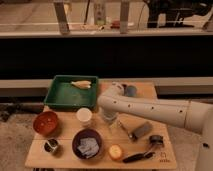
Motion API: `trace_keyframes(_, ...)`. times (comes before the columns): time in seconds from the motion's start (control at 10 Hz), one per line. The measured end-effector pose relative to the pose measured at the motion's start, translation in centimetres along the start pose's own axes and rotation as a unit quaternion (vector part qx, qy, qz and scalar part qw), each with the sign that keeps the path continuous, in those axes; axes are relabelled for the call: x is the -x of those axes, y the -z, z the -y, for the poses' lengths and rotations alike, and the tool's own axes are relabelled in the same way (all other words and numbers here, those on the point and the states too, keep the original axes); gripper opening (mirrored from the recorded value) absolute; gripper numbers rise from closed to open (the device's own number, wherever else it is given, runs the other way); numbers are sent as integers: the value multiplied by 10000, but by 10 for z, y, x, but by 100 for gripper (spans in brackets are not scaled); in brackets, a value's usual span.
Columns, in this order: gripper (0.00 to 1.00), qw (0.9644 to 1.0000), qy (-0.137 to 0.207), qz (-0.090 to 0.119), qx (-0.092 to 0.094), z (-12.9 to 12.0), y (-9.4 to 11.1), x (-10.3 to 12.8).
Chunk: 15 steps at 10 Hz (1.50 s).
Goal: Place towel in table surface
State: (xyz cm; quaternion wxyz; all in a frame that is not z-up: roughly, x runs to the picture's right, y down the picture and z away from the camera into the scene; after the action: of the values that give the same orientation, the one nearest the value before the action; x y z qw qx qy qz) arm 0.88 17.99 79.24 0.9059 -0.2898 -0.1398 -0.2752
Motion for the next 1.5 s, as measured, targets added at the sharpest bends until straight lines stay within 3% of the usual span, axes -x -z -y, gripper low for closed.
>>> trace_keyframes(0.2,80,10000,44,30,-2,2,-2,6)
trace_keyframes(0.5,80,9996,228,100,-129,-1,15,14)
trace_keyframes(0.7,80,9979,565,211,-236,3,28,36)
trace_keyframes(0.9,80,9935,989,485,-289,7,35,56)
trace_keyframes(1.1,80,9844,1612,628,-320,8,37,73)
trace_keyframes(1.3,80,9675,2383,751,-375,5,40,87)
trace_keyframes(1.5,68,9544,2862,774,-352,-2,40,95)
